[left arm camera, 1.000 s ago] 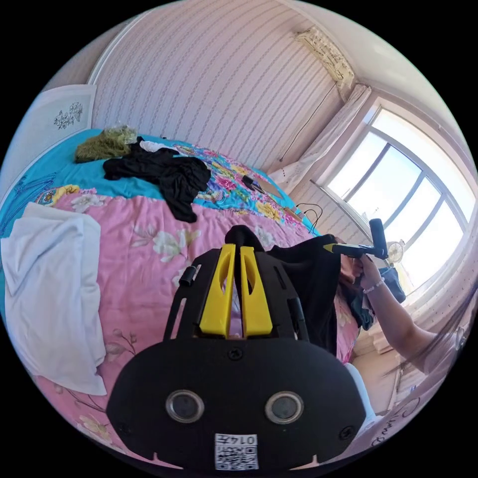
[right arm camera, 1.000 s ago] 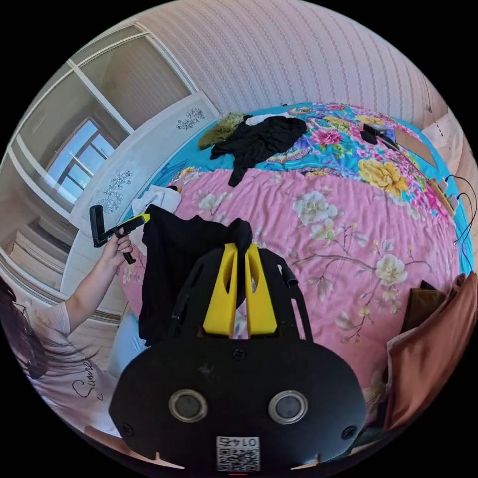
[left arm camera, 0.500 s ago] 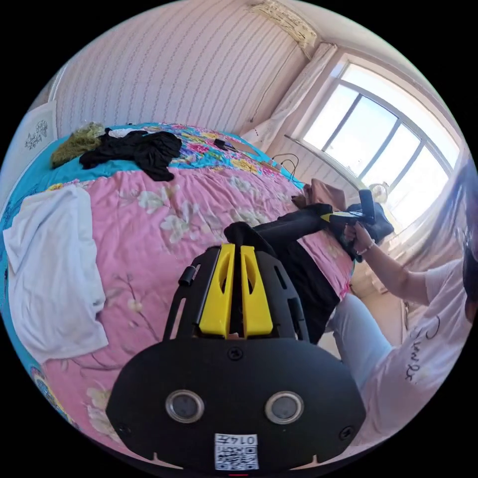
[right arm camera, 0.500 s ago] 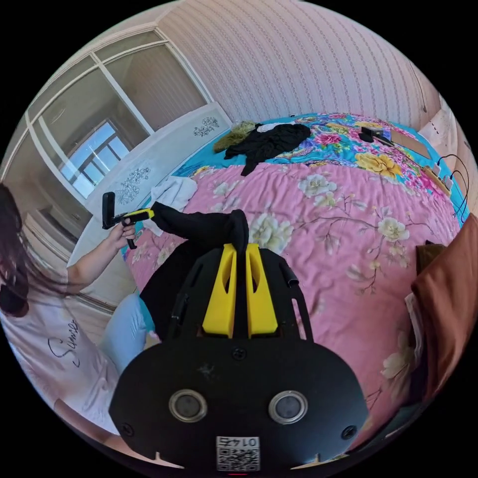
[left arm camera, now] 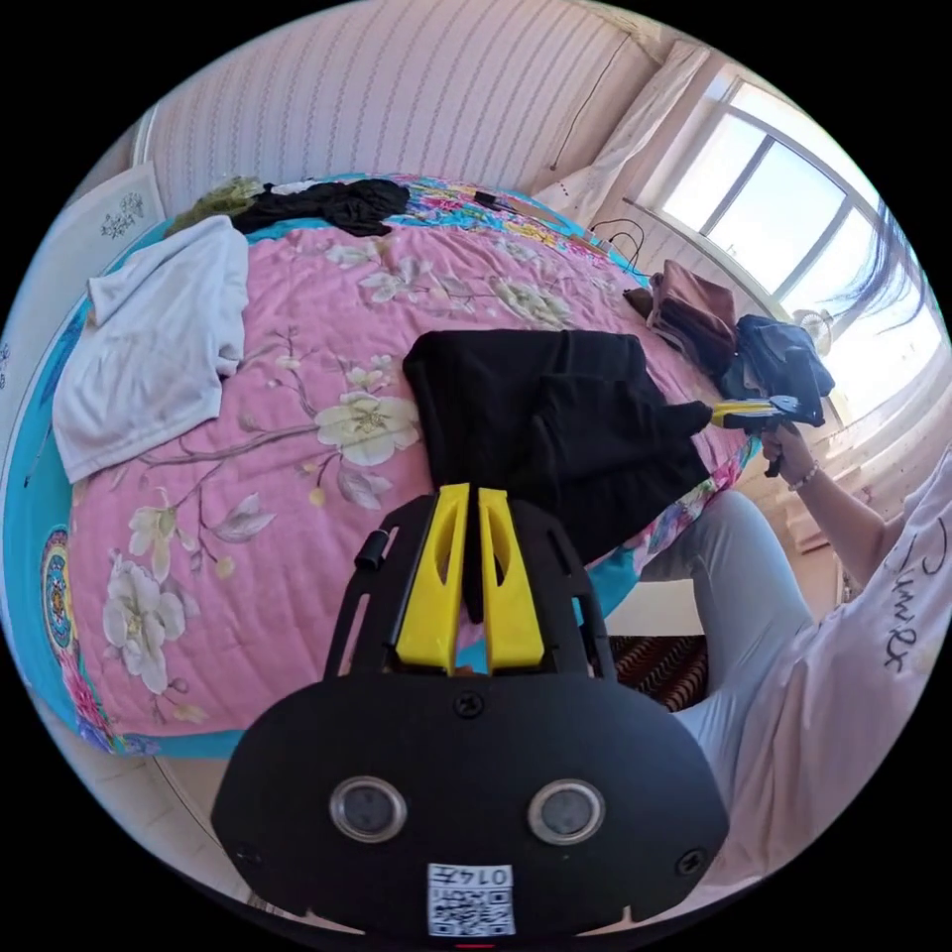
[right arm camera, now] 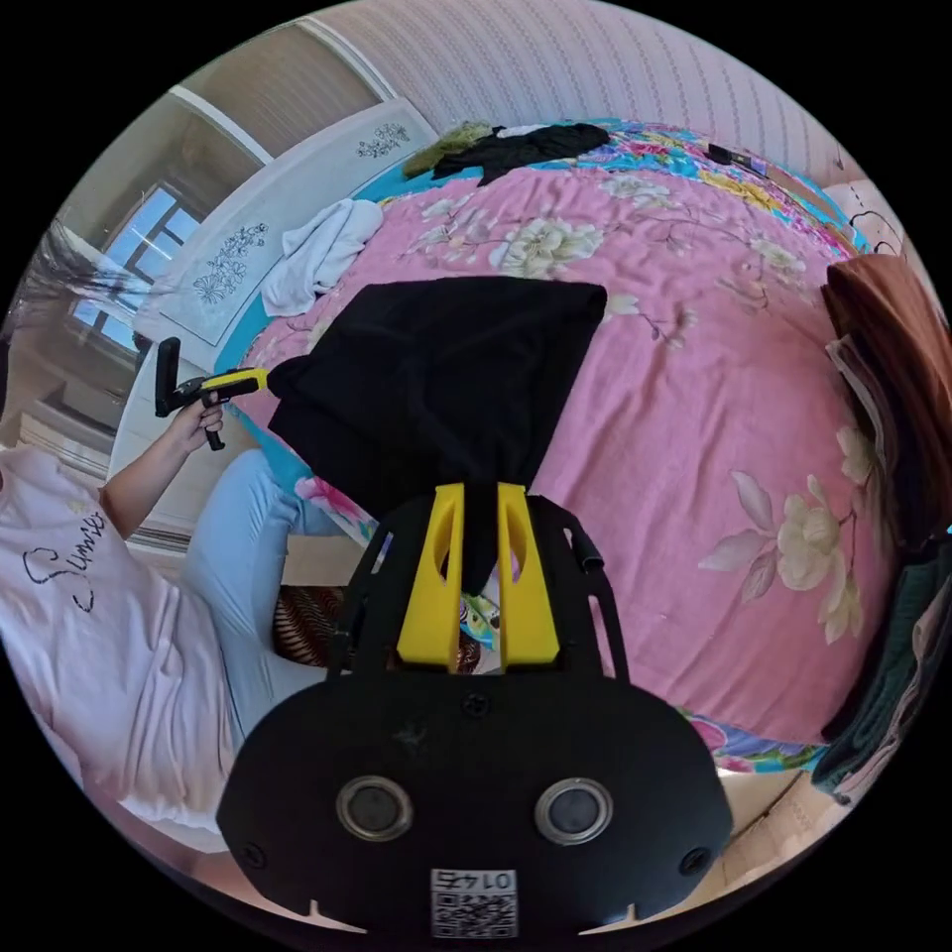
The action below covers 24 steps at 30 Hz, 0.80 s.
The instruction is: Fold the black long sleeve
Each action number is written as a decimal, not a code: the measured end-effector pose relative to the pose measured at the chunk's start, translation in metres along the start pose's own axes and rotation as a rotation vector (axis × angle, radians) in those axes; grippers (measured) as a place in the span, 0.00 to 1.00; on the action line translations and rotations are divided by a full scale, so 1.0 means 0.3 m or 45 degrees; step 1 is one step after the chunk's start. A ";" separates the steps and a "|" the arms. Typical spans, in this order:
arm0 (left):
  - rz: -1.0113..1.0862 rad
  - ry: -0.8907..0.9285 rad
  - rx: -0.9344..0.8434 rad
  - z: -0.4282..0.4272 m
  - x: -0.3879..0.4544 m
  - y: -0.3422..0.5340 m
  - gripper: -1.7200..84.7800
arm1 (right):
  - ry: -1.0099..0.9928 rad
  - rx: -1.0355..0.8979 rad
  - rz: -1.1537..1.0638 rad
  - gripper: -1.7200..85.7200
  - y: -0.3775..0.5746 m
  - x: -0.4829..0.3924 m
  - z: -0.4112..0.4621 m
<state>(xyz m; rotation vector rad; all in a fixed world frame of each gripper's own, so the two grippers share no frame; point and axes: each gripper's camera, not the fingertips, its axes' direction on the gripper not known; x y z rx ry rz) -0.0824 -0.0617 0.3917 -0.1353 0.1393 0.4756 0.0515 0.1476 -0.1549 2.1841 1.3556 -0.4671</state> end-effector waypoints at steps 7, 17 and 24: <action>0.042 0.127 -0.143 0.235 0.143 -0.229 0.11 | -0.052 0.082 -0.104 0.12 -0.265 -0.176 0.173; 0.133 0.394 -0.156 0.116 0.195 -0.021 0.04 | -0.410 -0.054 -0.363 0.04 -0.153 -0.313 0.200; 0.218 0.139 -0.118 -0.012 0.333 0.084 0.02 | -0.279 -0.130 -0.378 0.03 -0.076 -0.409 0.151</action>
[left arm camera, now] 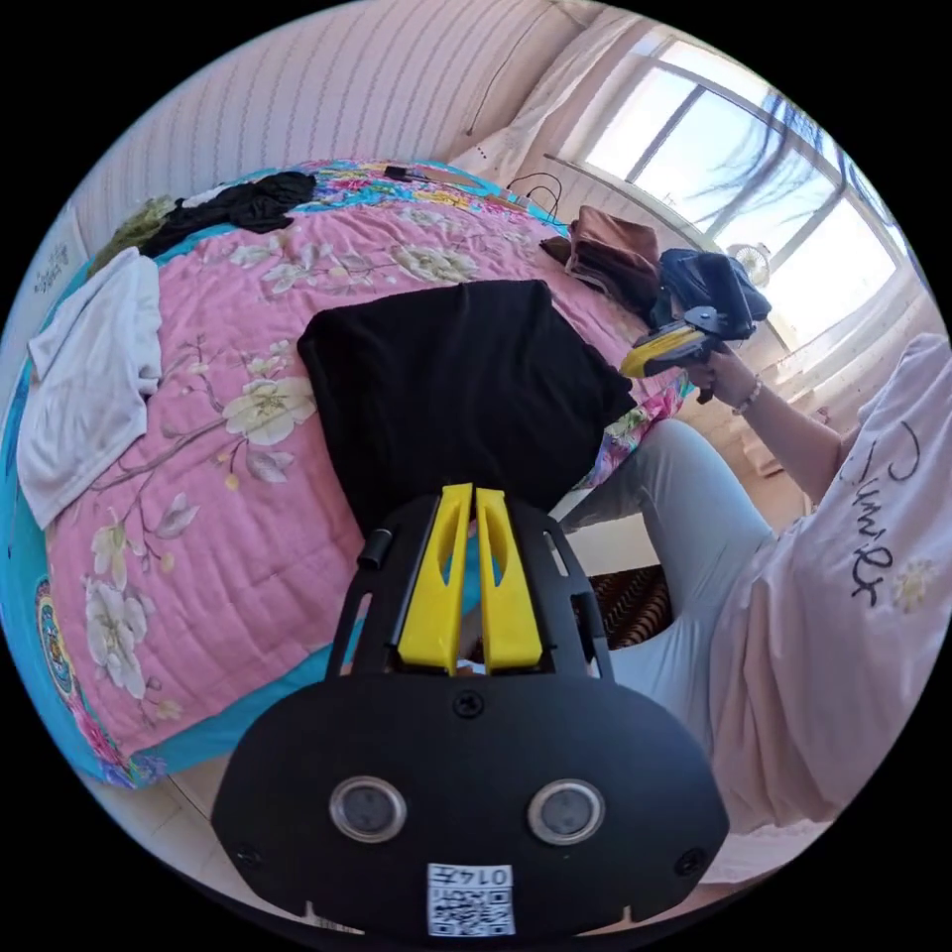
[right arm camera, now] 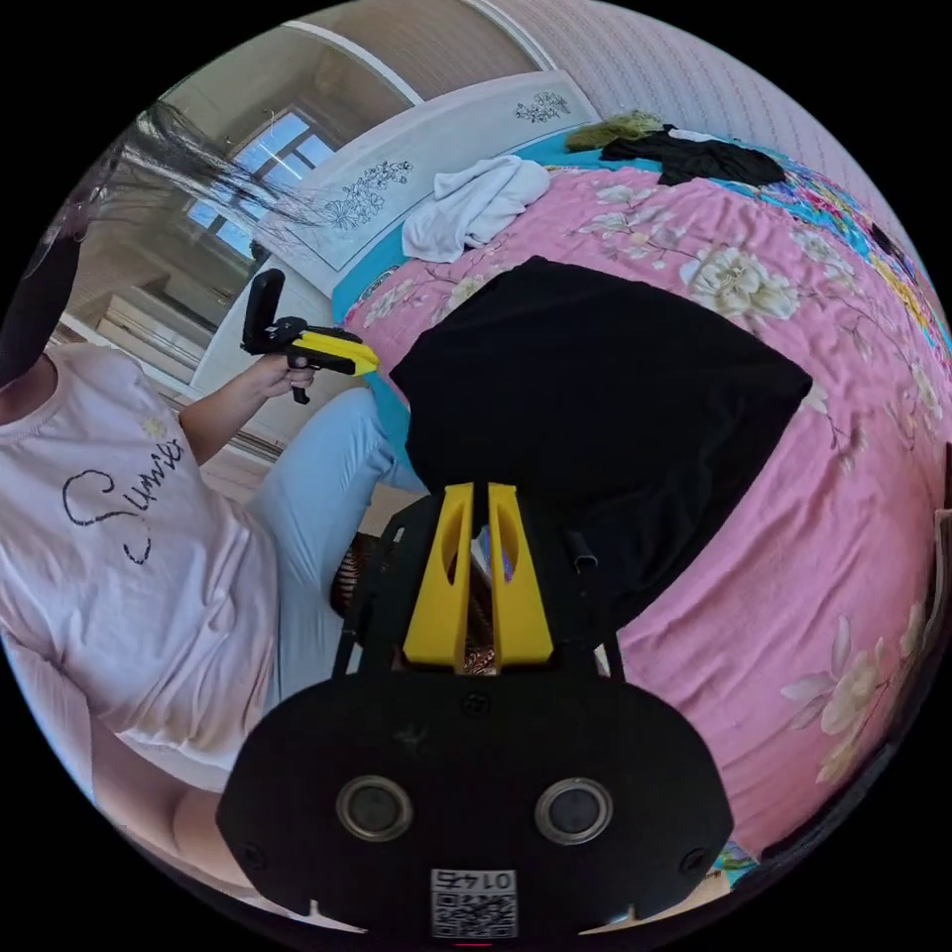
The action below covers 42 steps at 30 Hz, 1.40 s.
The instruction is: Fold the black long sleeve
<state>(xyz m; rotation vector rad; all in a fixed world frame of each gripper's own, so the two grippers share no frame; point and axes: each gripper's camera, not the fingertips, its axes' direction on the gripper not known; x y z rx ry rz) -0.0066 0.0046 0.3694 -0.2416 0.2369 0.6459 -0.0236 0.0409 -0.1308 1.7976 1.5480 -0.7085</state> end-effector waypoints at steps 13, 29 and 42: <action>0.227 -0.015 -0.177 0.498 0.385 -0.148 0.01 | 0.417 -0.300 0.044 0.01 -0.451 0.005 0.422; 0.217 0.007 -0.147 0.464 0.483 -0.223 0.01 | 0.528 0.078 0.166 0.02 -0.222 -0.077 0.258; 0.236 -0.027 -0.054 0.396 0.544 -0.517 0.03 | 0.605 0.363 0.623 0.10 0.782 -0.288 0.071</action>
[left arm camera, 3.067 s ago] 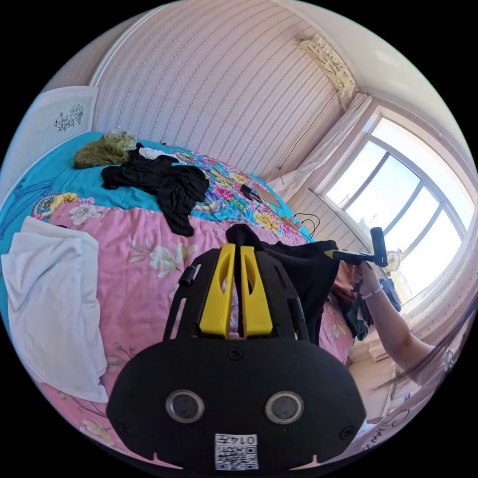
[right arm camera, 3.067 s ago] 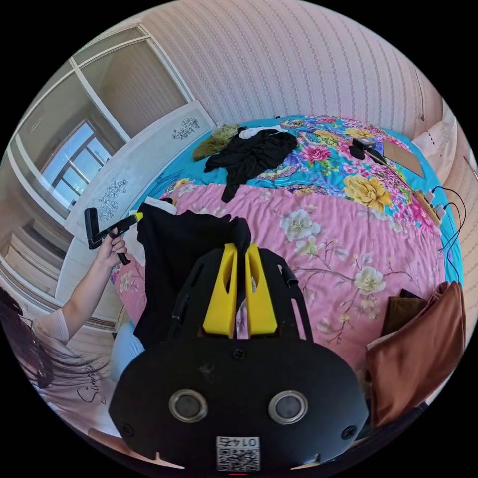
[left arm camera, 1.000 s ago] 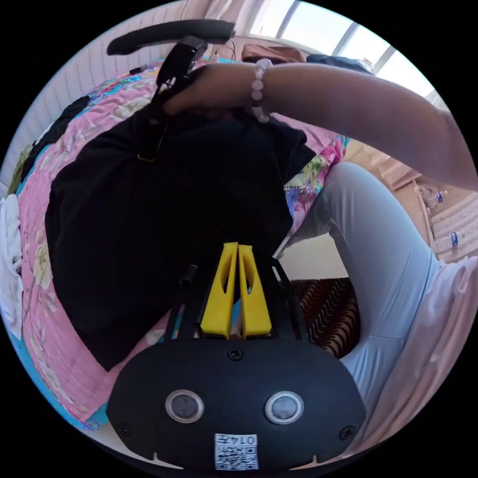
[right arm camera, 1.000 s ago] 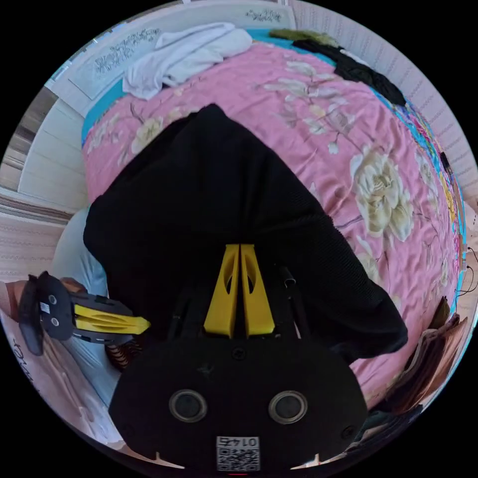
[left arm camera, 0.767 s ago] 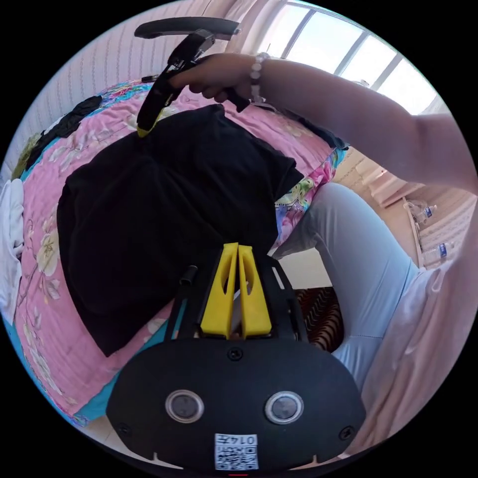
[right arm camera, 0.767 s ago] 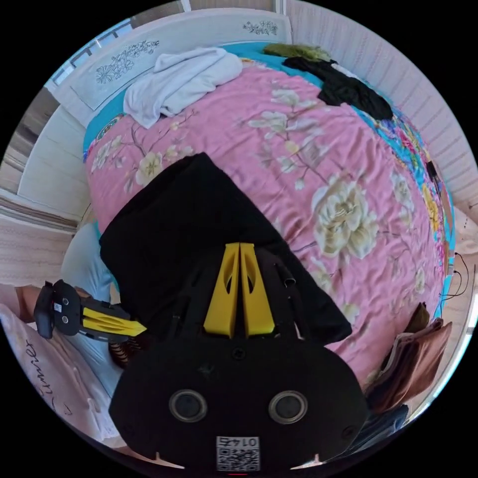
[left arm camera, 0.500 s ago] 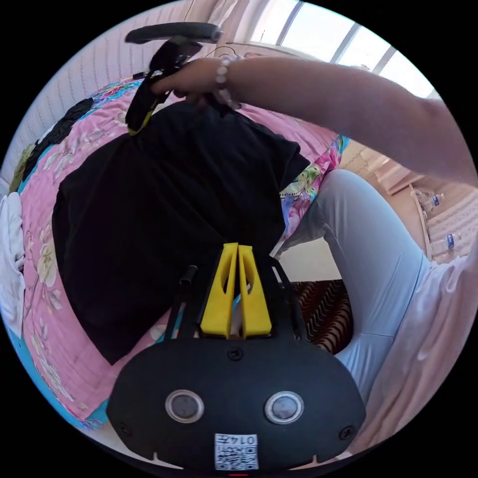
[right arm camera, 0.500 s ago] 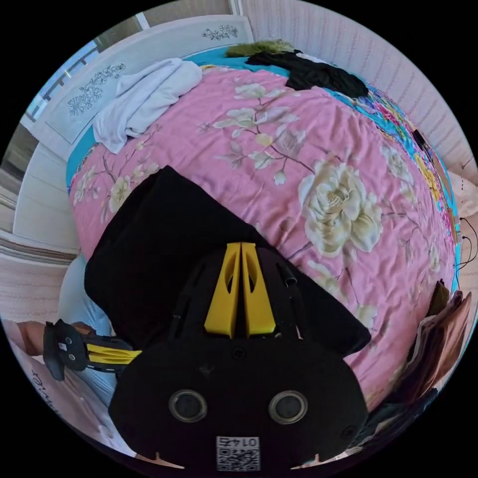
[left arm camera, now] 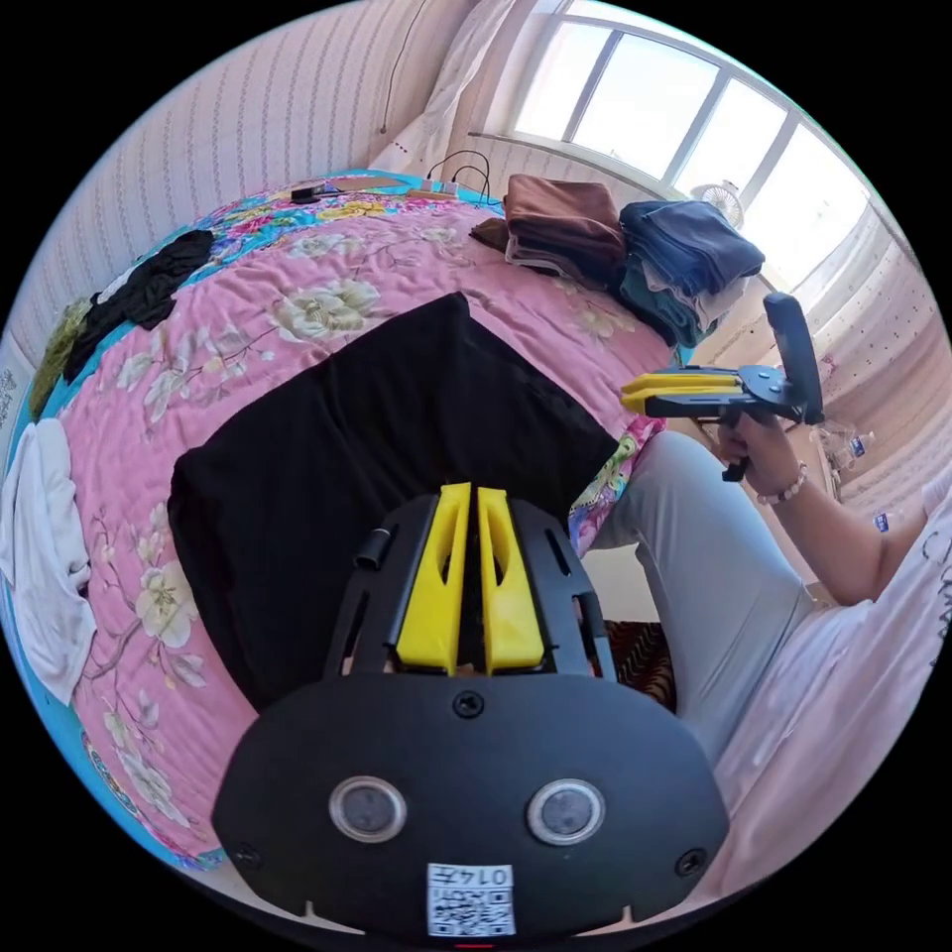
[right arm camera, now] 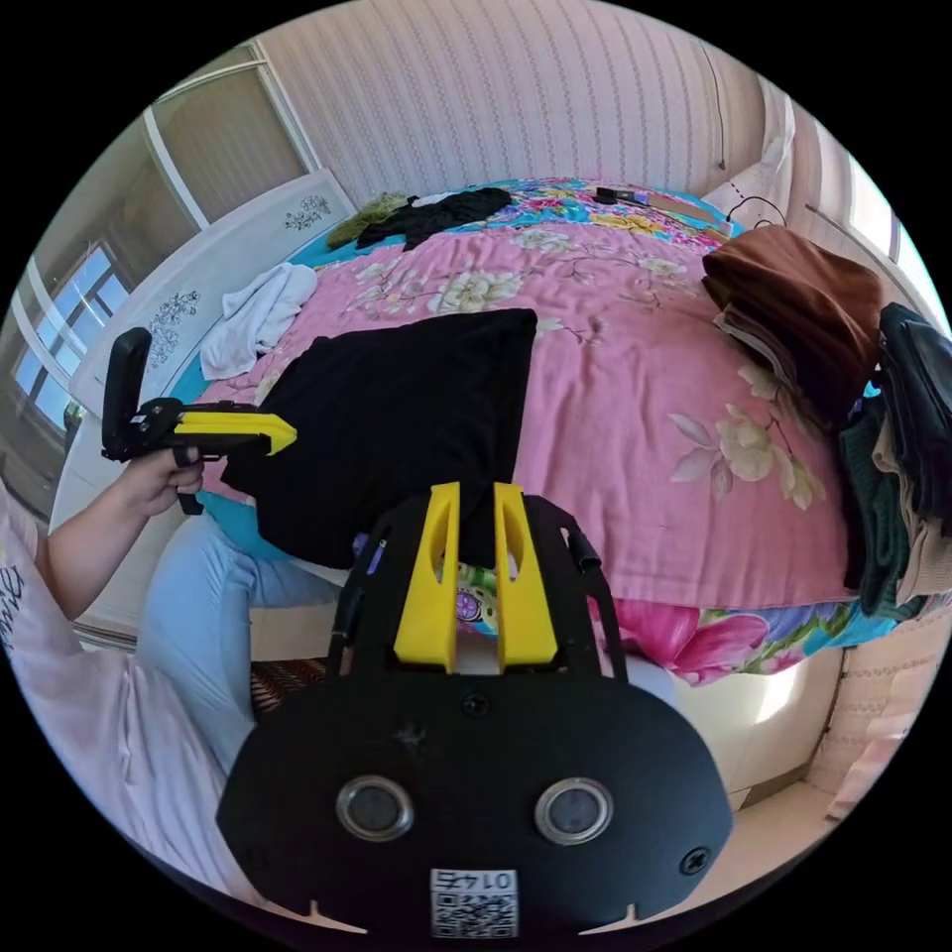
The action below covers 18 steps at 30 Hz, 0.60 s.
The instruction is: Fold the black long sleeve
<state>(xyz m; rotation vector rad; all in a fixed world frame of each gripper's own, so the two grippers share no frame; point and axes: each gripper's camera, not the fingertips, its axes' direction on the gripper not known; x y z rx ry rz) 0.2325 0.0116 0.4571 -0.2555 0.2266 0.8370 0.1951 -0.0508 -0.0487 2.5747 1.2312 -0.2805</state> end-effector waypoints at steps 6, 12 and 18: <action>0.047 -0.030 0.050 -0.028 0.105 -0.187 0.06 | 0.017 0.005 0.084 0.13 0.171 0.128 -0.066; 0.084 -0.110 0.021 0.010 0.213 -0.363 0.08 | -0.023 0.046 0.106 0.14 0.302 0.206 -0.118; 0.089 -0.124 0.014 0.047 0.308 -0.514 0.08 | -0.057 0.075 0.119 0.14 0.419 0.277 -0.132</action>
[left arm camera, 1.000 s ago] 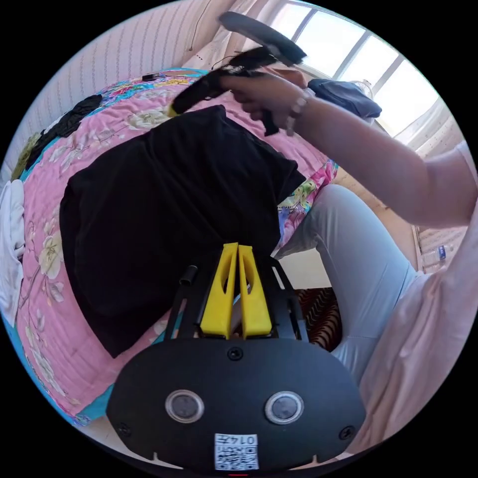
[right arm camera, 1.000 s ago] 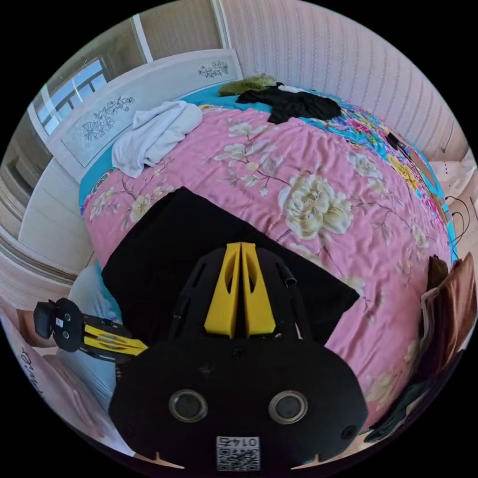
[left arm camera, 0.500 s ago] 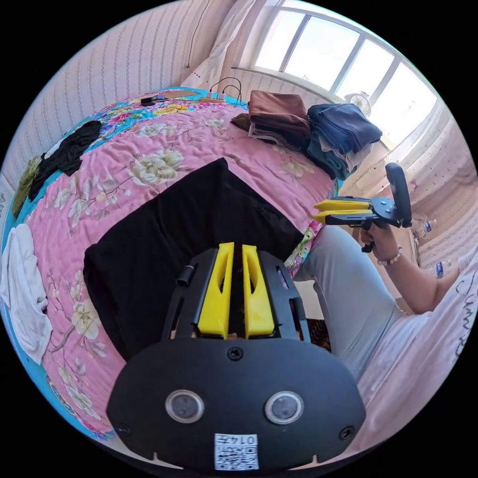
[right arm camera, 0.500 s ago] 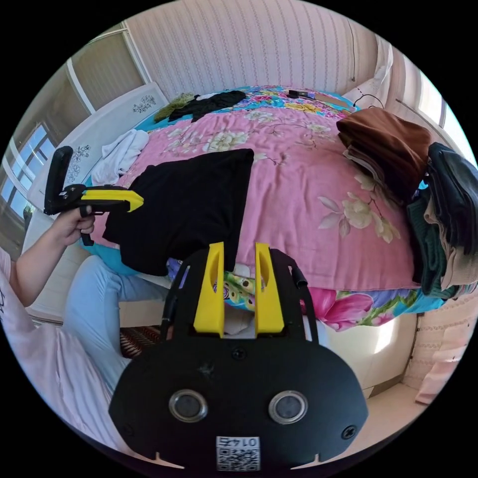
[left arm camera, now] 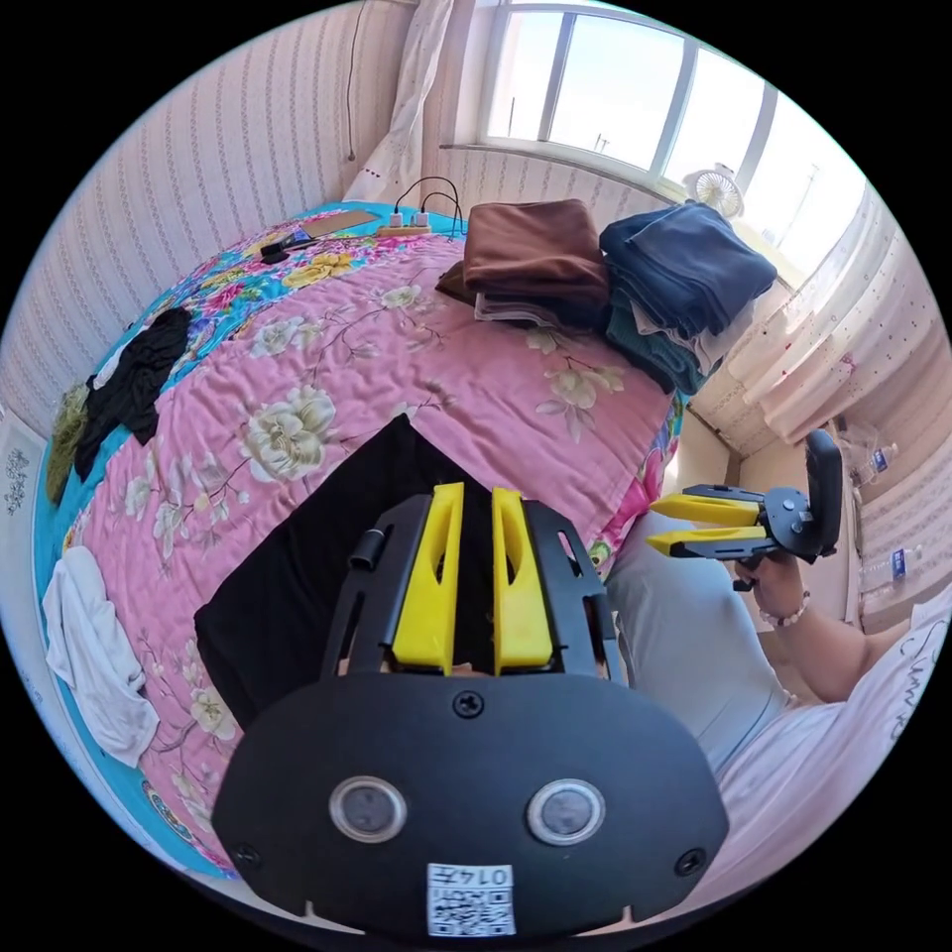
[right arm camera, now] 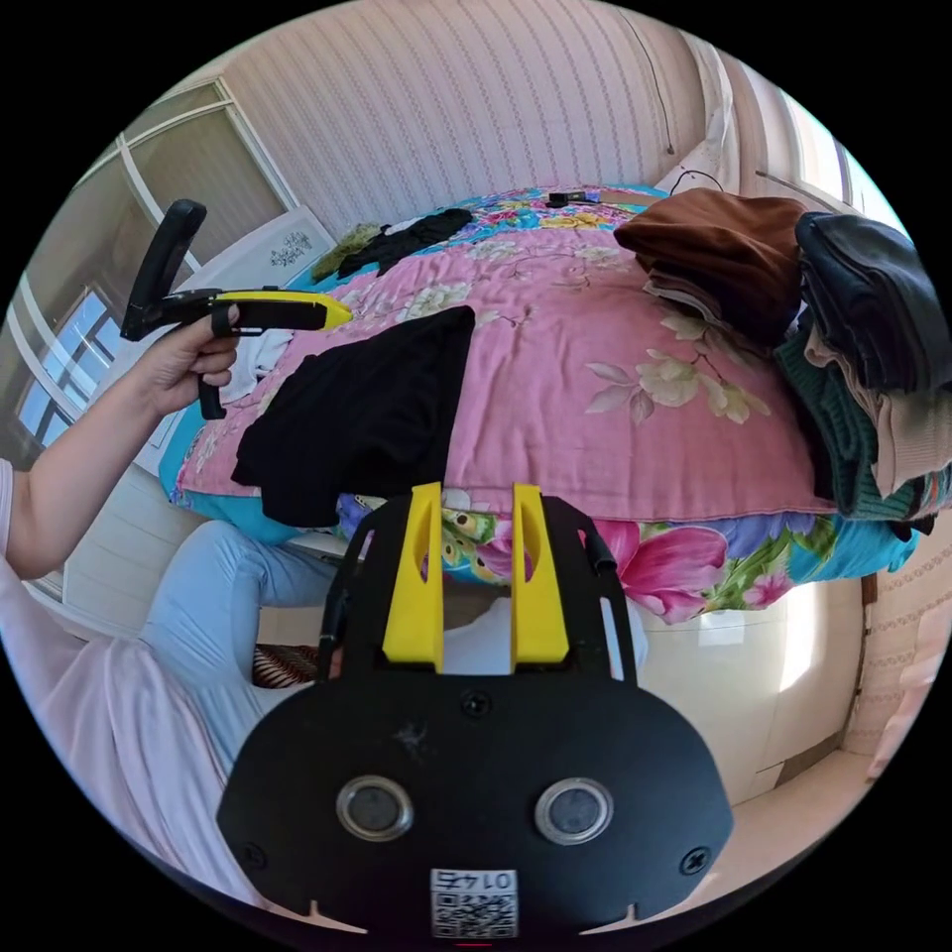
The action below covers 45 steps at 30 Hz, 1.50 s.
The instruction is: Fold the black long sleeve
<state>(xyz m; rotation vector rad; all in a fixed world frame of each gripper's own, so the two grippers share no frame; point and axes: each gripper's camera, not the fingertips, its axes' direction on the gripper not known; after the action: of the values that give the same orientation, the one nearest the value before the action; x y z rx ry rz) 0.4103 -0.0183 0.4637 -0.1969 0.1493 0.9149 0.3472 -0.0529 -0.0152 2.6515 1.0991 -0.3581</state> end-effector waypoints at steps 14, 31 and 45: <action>0.009 -0.077 -0.040 0.043 0.110 -0.216 0.09 | 0.039 -0.053 -0.154 0.15 0.092 0.020 0.080; -0.019 -0.098 -0.028 0.097 0.038 -0.266 0.10 | -0.027 -0.030 -0.139 0.17 0.035 0.091 0.127; -0.102 -0.110 -0.192 0.357 -0.245 -0.427 0.11 | -0.242 -0.071 -0.005 0.19 -0.216 0.147 0.362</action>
<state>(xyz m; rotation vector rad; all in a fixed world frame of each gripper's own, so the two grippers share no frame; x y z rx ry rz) 0.4730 -0.1262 0.5967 -0.3004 -0.0077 0.8535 0.3169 -0.0142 -0.1398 2.5070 1.0392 -0.5591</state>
